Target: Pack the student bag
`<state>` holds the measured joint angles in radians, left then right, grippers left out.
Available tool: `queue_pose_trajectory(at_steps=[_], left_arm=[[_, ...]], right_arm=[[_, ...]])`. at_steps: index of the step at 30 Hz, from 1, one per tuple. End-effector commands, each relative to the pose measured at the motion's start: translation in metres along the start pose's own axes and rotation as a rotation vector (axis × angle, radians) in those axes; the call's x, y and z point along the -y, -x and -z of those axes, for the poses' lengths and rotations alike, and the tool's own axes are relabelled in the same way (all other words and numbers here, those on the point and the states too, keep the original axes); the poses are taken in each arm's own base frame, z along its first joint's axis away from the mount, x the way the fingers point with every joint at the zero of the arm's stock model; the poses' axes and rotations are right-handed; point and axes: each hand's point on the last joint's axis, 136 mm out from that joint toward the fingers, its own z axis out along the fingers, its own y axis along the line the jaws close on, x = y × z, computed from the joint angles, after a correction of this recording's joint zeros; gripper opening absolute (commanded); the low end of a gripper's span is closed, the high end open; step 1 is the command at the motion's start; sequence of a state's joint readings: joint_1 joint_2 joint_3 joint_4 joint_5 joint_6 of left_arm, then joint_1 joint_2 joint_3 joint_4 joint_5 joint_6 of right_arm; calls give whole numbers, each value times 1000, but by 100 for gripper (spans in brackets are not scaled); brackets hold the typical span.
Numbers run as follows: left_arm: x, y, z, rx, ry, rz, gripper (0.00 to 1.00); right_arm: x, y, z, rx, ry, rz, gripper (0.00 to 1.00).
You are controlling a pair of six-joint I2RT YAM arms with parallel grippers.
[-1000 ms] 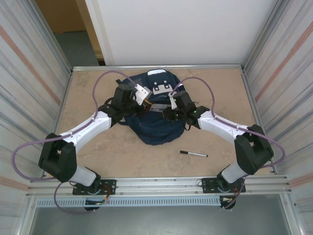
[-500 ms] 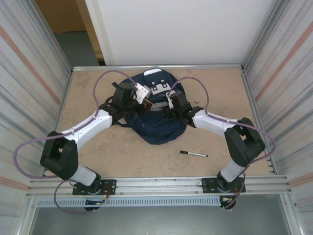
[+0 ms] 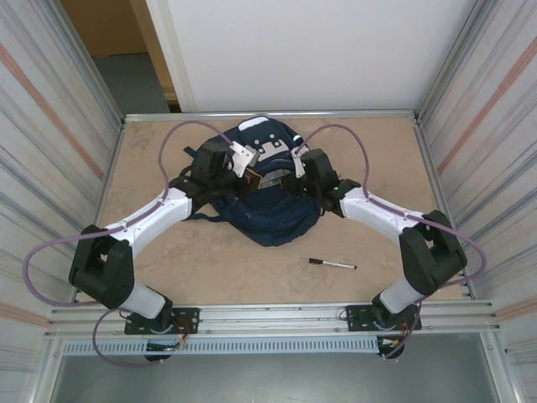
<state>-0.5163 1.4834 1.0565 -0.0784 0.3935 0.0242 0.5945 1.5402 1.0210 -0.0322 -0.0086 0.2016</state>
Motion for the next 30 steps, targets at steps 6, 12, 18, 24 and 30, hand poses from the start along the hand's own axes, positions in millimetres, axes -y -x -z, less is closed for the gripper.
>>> queue_pose_trajectory(at_steps=[6, 12, 18, 24, 30], left_arm=[[22, 44, 15, 116, -94, -54, 0], [32, 53, 20, 140, -151, -56, 0], [46, 58, 18, 146, -259, -49, 0], [44, 53, 8, 120, -274, -22, 0], [36, 47, 8, 106, -254, -5, 0]], right_arm=[[8, -42, -1, -138, 35, -65, 34], [0, -24, -33, -88, 186, -120, 32], [6, -10, -55, -62, 153, -139, 27], [-2, 6, -76, 3, 211, -187, 24], [-19, 41, -86, 88, 273, -220, 27]])
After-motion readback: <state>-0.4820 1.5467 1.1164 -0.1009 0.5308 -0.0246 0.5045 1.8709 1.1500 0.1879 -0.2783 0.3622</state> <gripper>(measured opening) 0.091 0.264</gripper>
